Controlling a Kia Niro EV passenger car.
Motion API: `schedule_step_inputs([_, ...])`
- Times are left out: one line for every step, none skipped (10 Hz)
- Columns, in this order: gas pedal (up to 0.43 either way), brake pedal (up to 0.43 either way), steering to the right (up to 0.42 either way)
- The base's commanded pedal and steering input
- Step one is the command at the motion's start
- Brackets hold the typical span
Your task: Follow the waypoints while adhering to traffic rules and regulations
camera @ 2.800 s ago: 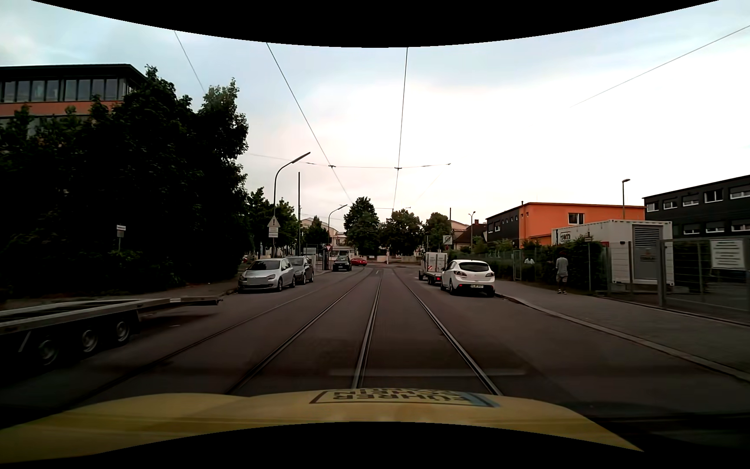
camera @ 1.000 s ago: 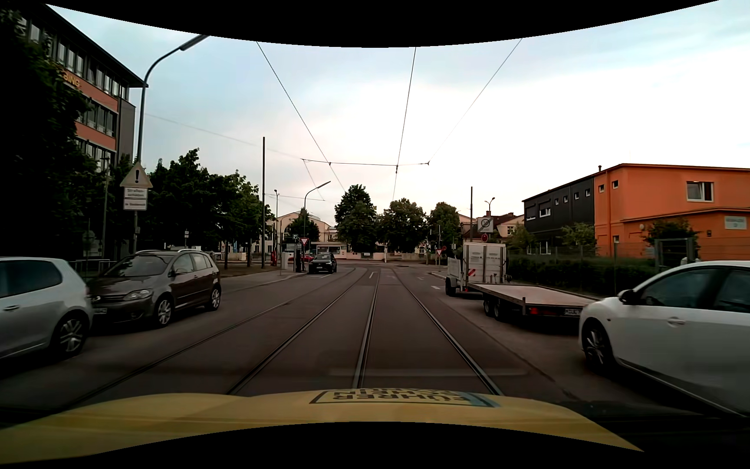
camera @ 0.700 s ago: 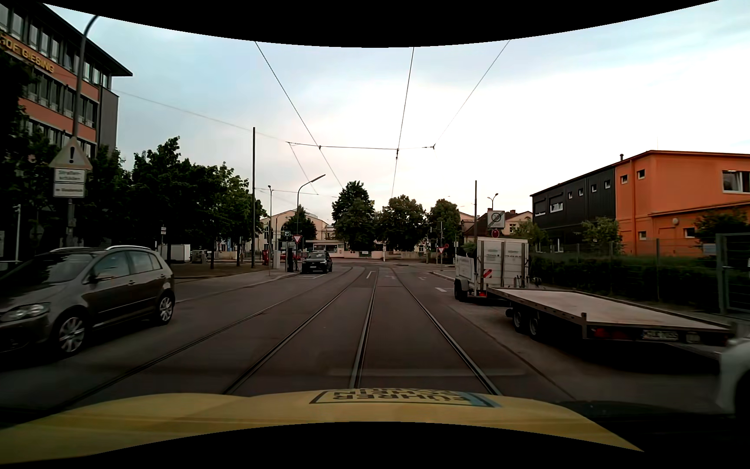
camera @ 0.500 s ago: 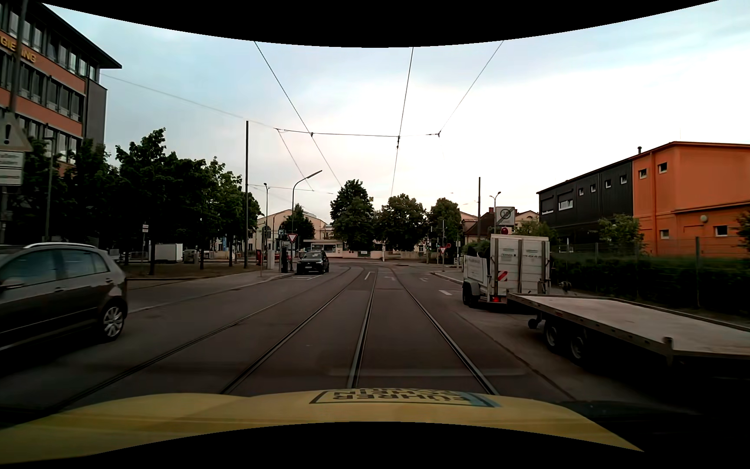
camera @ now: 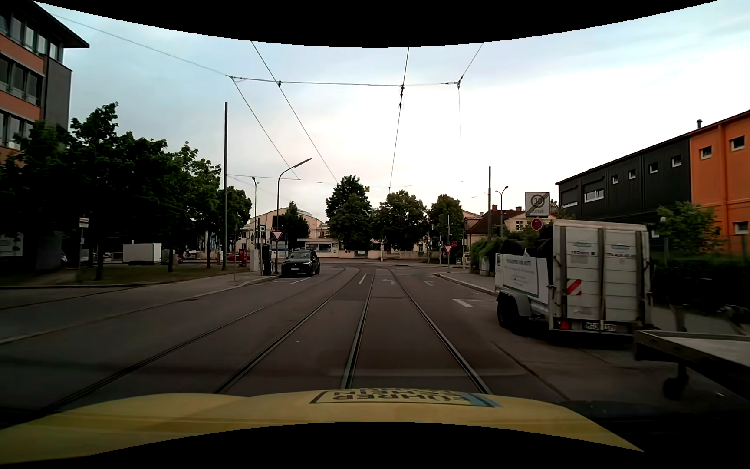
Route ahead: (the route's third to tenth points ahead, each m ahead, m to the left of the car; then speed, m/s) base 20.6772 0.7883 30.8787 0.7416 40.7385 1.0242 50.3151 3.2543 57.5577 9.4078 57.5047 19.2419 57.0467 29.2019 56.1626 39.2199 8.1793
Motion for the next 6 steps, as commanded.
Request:
schedule_step_inputs([0.047, 0.000, 0.004])
schedule_step_inputs([0.039, 0.000, 0.004])
schedule_step_inputs([0.028, 0.000, 0.004])
schedule_step_inputs([0.028, 0.000, 0.004])
schedule_step_inputs([0.028, 0.000, 0.004])
schedule_step_inputs([0.028, 0.000, 0.004])
